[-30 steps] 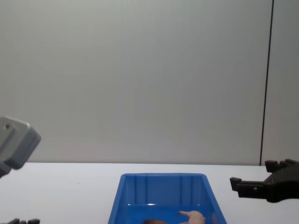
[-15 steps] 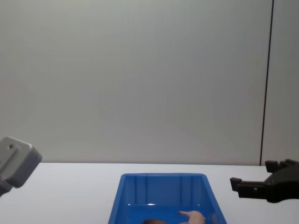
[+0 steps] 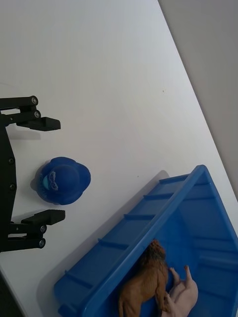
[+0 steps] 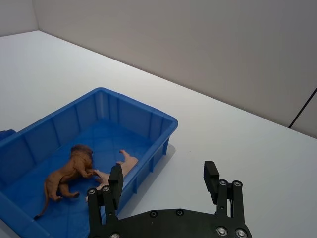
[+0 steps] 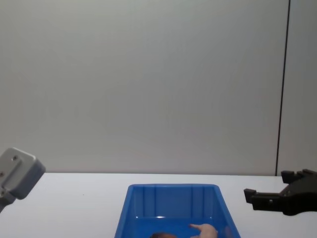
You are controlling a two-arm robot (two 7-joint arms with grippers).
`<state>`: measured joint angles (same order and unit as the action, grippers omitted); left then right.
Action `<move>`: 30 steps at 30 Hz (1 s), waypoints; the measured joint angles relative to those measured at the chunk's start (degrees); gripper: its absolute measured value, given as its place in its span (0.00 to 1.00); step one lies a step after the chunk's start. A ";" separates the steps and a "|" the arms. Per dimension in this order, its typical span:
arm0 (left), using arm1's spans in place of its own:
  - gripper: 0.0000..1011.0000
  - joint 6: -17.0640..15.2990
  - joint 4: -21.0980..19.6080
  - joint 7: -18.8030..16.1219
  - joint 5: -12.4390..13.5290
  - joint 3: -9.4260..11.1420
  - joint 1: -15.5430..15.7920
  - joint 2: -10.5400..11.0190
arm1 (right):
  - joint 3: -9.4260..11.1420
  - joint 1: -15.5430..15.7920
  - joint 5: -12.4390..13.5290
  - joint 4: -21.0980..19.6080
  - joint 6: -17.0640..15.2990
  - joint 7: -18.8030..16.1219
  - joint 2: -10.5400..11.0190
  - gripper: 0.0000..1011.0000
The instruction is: Pick up the two dolls from the table and place them into the box.
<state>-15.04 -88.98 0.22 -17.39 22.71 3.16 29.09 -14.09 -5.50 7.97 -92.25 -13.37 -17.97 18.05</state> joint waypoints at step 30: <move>0.56 4.73 9.31 11.07 -0.26 -0.42 4.47 -3.03 | 0.00 -0.01 0.01 0.00 0.00 0.00 0.00 0.99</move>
<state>-10.31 -79.66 11.29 -17.65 22.30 7.63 26.05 -14.09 -5.51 7.98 -92.25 -13.37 -17.97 18.05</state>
